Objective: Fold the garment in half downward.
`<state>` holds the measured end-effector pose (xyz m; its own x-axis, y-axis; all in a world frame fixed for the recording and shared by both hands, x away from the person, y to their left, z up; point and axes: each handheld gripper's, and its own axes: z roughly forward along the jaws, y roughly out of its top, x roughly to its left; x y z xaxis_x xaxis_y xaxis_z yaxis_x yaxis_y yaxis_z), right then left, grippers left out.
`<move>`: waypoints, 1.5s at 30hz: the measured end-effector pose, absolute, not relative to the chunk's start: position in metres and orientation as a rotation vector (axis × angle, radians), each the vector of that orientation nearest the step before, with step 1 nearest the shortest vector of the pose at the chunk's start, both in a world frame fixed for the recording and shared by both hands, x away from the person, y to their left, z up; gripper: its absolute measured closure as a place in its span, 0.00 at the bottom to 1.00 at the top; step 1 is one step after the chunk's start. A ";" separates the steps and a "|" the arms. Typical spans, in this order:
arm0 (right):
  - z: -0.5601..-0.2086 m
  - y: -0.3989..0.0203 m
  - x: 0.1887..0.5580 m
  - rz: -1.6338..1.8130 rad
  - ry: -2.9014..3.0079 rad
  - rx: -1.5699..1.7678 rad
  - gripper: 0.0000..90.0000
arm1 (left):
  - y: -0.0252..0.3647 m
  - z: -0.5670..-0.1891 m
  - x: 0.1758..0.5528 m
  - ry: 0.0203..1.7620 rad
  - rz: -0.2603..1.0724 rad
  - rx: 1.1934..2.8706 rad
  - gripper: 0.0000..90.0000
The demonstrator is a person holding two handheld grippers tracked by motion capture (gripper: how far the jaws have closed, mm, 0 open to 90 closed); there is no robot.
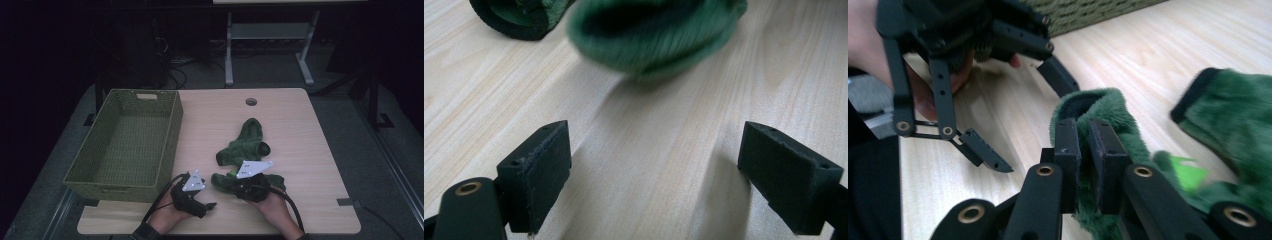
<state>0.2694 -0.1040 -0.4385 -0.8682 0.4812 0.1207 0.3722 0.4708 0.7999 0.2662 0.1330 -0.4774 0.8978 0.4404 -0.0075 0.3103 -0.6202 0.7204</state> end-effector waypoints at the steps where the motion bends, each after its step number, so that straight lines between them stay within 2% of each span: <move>1: -0.437 -0.107 0.269 1.369 2.578 0.754 0.92 | 0.133 -0.477 0.266 0.535 0.217 2.286 0.15; 15: -0.430 -0.165 0.266 1.388 2.448 0.927 0.90 | 0.133 -0.478 0.266 0.534 0.218 2.286 0.15; 26: -0.436 -0.193 0.259 1.335 2.411 1.009 0.94 | 0.133 -0.477 0.266 0.533 0.219 2.288 0.15; 34: -0.433 -0.181 0.259 1.350 2.438 0.969 0.91 | 0.135 -0.477 0.266 0.523 0.216 2.288 0.15; 45: -0.432 -0.114 0.265 1.358 2.574 0.795 0.89 | 0.138 -0.477 0.259 0.505 0.212 2.291 0.15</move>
